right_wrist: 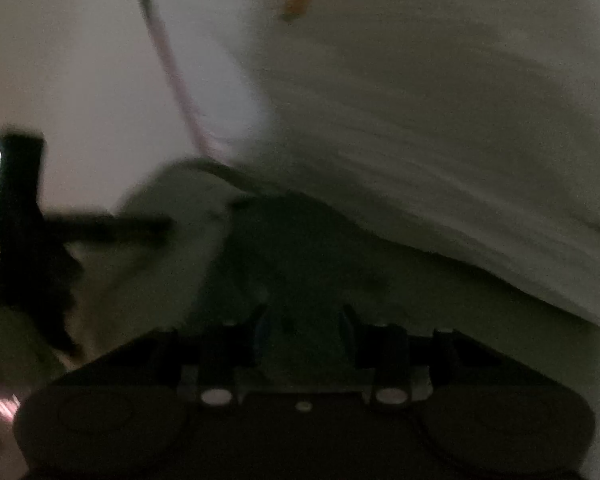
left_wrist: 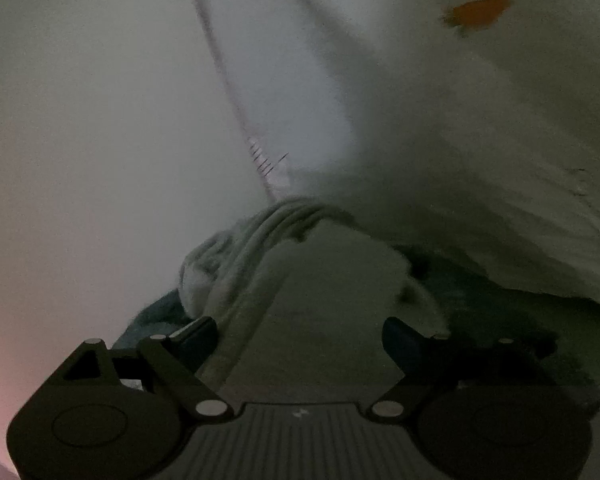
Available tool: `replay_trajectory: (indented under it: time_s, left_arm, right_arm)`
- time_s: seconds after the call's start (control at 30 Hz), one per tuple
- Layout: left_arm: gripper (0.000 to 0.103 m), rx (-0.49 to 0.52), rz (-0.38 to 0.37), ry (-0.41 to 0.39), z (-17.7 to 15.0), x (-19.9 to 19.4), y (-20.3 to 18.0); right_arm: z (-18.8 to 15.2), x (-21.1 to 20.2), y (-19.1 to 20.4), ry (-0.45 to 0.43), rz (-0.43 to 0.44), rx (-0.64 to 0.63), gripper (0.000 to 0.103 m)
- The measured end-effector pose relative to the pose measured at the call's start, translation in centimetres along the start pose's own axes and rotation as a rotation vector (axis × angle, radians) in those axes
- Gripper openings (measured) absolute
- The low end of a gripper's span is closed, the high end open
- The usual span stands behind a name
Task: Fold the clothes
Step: 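Reach both tools into the clothes heap and grasp the grey hoodie, then lift the grey hoodie high with both grippers to shake it out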
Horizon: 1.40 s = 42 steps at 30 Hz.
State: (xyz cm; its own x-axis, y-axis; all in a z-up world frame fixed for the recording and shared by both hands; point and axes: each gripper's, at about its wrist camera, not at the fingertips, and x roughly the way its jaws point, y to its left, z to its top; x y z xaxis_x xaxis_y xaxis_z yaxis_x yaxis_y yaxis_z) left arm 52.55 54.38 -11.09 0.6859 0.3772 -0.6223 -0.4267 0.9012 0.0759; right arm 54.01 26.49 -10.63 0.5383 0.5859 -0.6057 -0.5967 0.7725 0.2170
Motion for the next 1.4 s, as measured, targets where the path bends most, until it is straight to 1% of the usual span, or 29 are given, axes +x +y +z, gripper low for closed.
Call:
replay_trajectory:
  time_s: [0.03, 0.07, 0.1, 0.17, 0.23, 0.27, 0.3, 0.33, 0.37, 0.4, 0.43, 0.47, 0.5, 0.53, 0.6, 0.67, 0.73, 0.77, 0.8, 0.9, 1.07, 1.13, 1.17, 1.2, 1.27, 1.3, 1.37, 1.4]
  left_arm:
    - [0.093, -0.053, -0.024, 0.002, -0.1, 0.2, 0.8]
    - [0.097, -0.105, -0.051, -0.002, 0.0, 0.2, 1.4]
    - [0.097, -0.135, -0.066, 0.000, 0.0, 0.3, 1.8]
    - [0.097, -0.157, -0.076, 0.013, -0.1, 0.5, 2.1]
    - [0.093, -0.155, -0.080, 0.014, -0.6, 0.2, 2.2]
    - [0.085, -0.156, -0.076, 0.008, -0.7, -0.1, 2.1]
    - [0.074, -0.162, -0.067, -0.003, -0.8, -0.6, 2.0]
    - [0.069, -0.176, -0.060, -0.013, -0.9, -1.1, 1.9]
    - [0.059, -0.197, -0.055, -0.023, -1.0, -1.7, 1.9]
    - [0.047, -0.217, -0.045, -0.032, -1.0, -2.1, 2.0]
    - [0.041, -0.234, -0.027, -0.045, -0.9, -2.7, 2.1]
    - [0.030, -0.250, -0.001, -0.064, -0.8, -3.7, 2.0]
    - [0.024, -0.257, 0.024, -0.088, -0.6, -5.0, 2.0]
    - [0.024, -0.258, 0.045, -0.117, -0.3, -6.5, 1.9]
    - [0.022, -0.256, 0.083, -0.175, 0.3, -9.4, 1.8]
    - [0.021, -0.238, 0.103, -0.249, 1.0, -13.5, 1.8]
    - [0.021, -0.227, 0.088, -0.325, 1.7, -18.0, 1.5]
    - [0.021, -0.222, 0.068, -0.362, 1.9, -20.4, 0.6]
    - [0.021, -0.217, 0.039, -0.399, 1.9, -22.9, -0.7]
    - [0.021, -0.200, -0.047, -0.507, 1.8, -30.2, -4.7]
    - [0.021, -0.171, -0.192, -0.687, 1.6, -42.5, -11.3]
    - [0.021, -0.159, -0.251, -0.759, 1.6, -47.4, -14.0]
    - [0.021, -0.152, -0.280, -0.794, 1.5, -49.9, -15.3]
    - [0.021, -0.146, -0.310, -0.830, 1.5, -52.3, -16.6]
    - [0.021, -0.133, -0.369, -0.900, 1.5, -57.2, -19.3]
    - [0.021, -0.128, -0.403, -0.926, 1.1, -59.4, -20.8]
    - [0.021, -0.126, -0.486, -0.944, 0.0, -62.8, -24.1]
    - [0.021, -0.128, -0.531, -0.939, -0.6, -64.0, -25.6]
  right_arm:
    - [0.9, 1.7, 0.7, -0.002, 0.045, 0.002, 0.040]
    - [1.8, 3.5, 1.5, -0.004, 0.090, 0.004, 0.042]
    - [2.3, 5.2, 2.2, -0.006, 0.130, 0.001, 0.046]
    - [3.0, 8.5, 3.1, 0.033, 0.174, 0.015, 0.052]
    - [3.5, 11.7, 4.0, 0.076, 0.213, 0.048, 0.052]
    - [3.4, 12.1, 4.2, 0.078, 0.233, 0.056, 0.052]
    - [3.4, 12.3, 5.1, 0.068, 0.214, 0.012, 0.043]
    - [3.4, 12.6, 6.0, 0.057, 0.195, -0.033, 0.037]
    - [3.2, 12.3, 7.2, 0.022, 0.139, -0.116, 0.013]
    - [3.1, 12.0, 8.4, -0.014, 0.082, -0.198, 0.008]
    - [2.8, 11.3, 9.2, -0.043, 0.056, -0.262, 0.007]
    - [2.5, 10.5, 10.1, -0.073, 0.018, -0.316, 0.006]
    - [2.2, 9.3, 10.9, -0.118, -0.024, -0.376, 0.005]
    - [1.9, 8.1, 11.4, -0.163, -0.062, -0.422, 0.005]
    - [1.9, 4.9, 11.8, -0.243, -0.115, -0.461, 0.005]
    - [2.0, 1.8, 11.9, -0.320, -0.169, -0.478, 0.005]
    - [2.1, -1.2, 11.9, -0.397, -0.222, -0.494, 0.005]
    - [2.2, -3.3, 11.7, -0.445, -0.256, -0.499, 0.005]
    - [2.3, -5.3, 11.6, -0.493, -0.289, -0.505, 0.005]
    - [3.3, -11.0, 10.2, -0.585, -0.332, -0.457, 0.005]
    - [3.8, -23.4, 7.7, -0.823, -0.488, -0.475, 0.005]
    - [3.8, -29.5, 6.5, -0.914, -0.546, -0.463, 0.005]
    - [3.5, -32.4, 5.6, -0.956, -0.576, -0.456, 0.006]
    - [3.1, -36.2, 4.7, -1.004, -0.621, -0.455, 0.006]
    - [2.3, -41.4, 2.8, -1.070, -0.687, -0.451, 0.006]
    - [1.3, -44.6, 1.7, -1.095, -0.706, -0.436, 0.006]
    - [-0.5, -50.8, -0.4, -1.145, -0.743, -0.407, 0.006]
    - [-1.4, -52.8, -1.2, -1.156, -0.757, -0.399, 0.006]
